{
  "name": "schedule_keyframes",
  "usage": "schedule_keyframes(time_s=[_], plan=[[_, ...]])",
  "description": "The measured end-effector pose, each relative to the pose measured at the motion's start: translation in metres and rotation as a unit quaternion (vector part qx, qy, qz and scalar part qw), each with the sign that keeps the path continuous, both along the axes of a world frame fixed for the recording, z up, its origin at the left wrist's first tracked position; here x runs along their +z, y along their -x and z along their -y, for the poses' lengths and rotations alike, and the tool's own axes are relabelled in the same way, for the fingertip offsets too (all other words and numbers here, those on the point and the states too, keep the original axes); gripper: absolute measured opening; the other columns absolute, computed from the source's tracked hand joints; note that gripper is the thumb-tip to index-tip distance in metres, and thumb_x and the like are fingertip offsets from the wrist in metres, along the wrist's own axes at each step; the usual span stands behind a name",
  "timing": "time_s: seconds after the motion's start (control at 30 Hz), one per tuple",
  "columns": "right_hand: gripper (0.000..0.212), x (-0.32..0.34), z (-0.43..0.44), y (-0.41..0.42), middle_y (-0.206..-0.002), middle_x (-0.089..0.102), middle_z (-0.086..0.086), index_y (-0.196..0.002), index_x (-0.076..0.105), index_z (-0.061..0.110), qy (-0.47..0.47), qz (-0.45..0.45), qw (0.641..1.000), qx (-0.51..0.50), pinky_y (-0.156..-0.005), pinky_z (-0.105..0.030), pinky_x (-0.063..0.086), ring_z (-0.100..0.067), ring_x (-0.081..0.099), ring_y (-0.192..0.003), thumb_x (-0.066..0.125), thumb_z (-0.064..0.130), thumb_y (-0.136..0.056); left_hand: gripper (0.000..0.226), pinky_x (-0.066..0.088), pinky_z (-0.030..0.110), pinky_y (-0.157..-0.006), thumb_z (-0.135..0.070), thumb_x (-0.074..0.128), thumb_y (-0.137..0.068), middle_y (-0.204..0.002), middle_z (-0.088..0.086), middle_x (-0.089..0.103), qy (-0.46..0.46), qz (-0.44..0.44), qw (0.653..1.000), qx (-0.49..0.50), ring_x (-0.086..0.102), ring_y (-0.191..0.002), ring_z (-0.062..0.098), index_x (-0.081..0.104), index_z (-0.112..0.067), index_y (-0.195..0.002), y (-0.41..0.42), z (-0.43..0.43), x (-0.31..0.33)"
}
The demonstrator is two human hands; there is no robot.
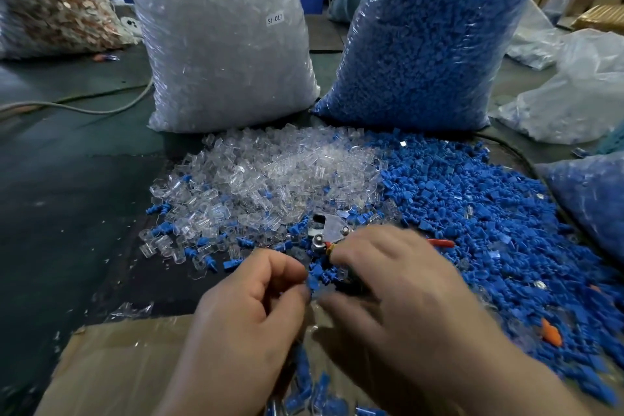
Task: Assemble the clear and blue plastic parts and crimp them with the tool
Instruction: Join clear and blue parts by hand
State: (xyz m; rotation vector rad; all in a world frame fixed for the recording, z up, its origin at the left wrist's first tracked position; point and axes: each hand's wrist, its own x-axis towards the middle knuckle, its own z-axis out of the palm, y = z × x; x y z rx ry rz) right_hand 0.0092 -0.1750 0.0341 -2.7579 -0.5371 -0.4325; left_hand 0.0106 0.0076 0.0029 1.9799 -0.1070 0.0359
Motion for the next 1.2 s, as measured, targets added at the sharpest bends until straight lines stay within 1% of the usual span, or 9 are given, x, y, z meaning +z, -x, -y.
schedule_keyframes(time_s=[0.23,0.43,0.57,0.63,0.73,0.77,0.93,1.03,1.2], plan=[[0.013,-0.002,-0.006,0.000,-0.085,0.063,0.004,-0.091,0.065,0.020,-0.009,-0.024,0.997,0.067,-0.072,-0.038,0.051,-0.020,0.060,-0.080,0.059,0.031,-0.090,0.016,0.044,0.003,-0.058,-0.037,0.069,-0.082,-0.073,-0.022,0.071,-0.035,0.083,0.996,-0.018,0.066,-0.069,-0.003,0.067,-0.050,-0.091,0.004,0.000,0.014],[0.011,-0.001,-0.014,0.003,-0.091,0.064,0.002,-0.096,0.067,0.015,-0.031,0.039,0.995,0.089,-0.071,-0.033,0.049,-0.020,0.058,-0.081,0.062,0.021,-0.088,0.047,0.045,0.022,-0.052,-0.069,0.045,-0.070,-0.064,0.000,0.064,0.008,-0.006,0.999,-0.044,0.054,-0.052,0.002,0.066,-0.029,-0.082,-0.002,-0.009,0.020],[0.022,0.006,-0.021,0.011,-0.080,0.053,0.011,-0.086,0.056,0.025,-0.094,-0.055,0.992,0.068,-0.063,-0.031,0.042,-0.009,0.048,-0.075,0.044,0.039,-0.097,0.049,0.039,0.020,-0.046,-0.074,0.049,-0.088,-0.057,0.001,0.054,0.020,0.023,0.996,-0.083,0.047,-0.050,0.005,0.063,-0.027,-0.081,-0.002,-0.014,0.019],[0.027,0.011,-0.023,0.014,-0.070,0.054,0.009,-0.078,0.052,0.025,-0.237,-0.203,0.950,0.025,-0.059,-0.029,0.040,-0.004,0.047,-0.066,0.043,0.047,-0.090,0.033,0.042,0.015,-0.047,-0.066,0.053,-0.084,-0.063,-0.002,0.059,0.002,0.078,0.990,-0.113,0.052,-0.053,0.003,0.064,-0.034,-0.085,0.000,-0.015,0.020],[0.024,0.020,-0.021,0.015,-0.052,0.047,0.008,-0.059,0.053,0.022,-0.485,-0.418,0.768,-0.011,-0.047,-0.025,0.034,-0.009,0.041,-0.049,0.049,0.036,-0.078,0.022,0.050,0.022,-0.053,-0.058,0.055,-0.086,-0.079,-0.007,0.067,-0.027,0.116,0.982,-0.150,0.063,-0.065,0.012,0.065,-0.040,-0.095,0.001,-0.016,0.024],[0.025,0.021,-0.019,0.014,-0.051,0.047,0.008,-0.057,0.053,0.023,-0.480,-0.437,0.761,-0.015,-0.045,-0.024,0.033,-0.009,0.040,-0.047,0.050,0.034,-0.079,0.022,0.051,0.025,-0.053,-0.058,0.056,-0.086,-0.081,-0.007,0.067,-0.035,0.114,0.981,-0.153,0.064,-0.066,0.014,0.065,-0.040,-0.095,0.001,-0.017,0.025],[0.035,0.007,-0.010,0.011,-0.062,0.058,0.010,-0.072,0.053,0.023,-0.154,-0.220,0.960,-0.075,-0.051,-0.026,0.043,-0.002,0.049,-0.052,0.044,0.051,-0.091,0.009,0.052,0.022,-0.052,-0.051,0.060,-0.081,-0.078,-0.023,0.067,-0.190,0.092,0.971,-0.116,0.064,-0.072,0.000,0.063,-0.044,-0.085,-0.007,-0.032,0.028],[0.032,0.001,-0.009,0.011,-0.080,0.056,0.013,-0.087,0.048,0.030,0.000,-0.156,0.984,-0.080,-0.065,-0.035,0.050,-0.008,0.054,-0.071,0.036,0.059,-0.092,0.012,0.043,0.016,-0.053,-0.055,0.058,-0.077,-0.087,-0.035,0.062,-0.291,0.066,0.943,-0.146,0.059,-0.080,-0.008,0.059,-0.048,-0.087,-0.009,-0.034,0.024],[0.031,-0.006,-0.013,0.012,-0.097,0.053,0.013,-0.103,0.042,0.036,0.035,-0.137,0.988,-0.064,-0.051,-0.031,0.029,-0.016,0.040,-0.067,0.038,0.064,-0.091,0.025,0.050,0.025,-0.057,-0.064,0.047,-0.076,-0.084,-0.024,0.060,-0.298,0.065,0.931,-0.202,0.061,-0.074,0.000,0.060,-0.043,-0.078,-0.004,-0.026,0.024]])
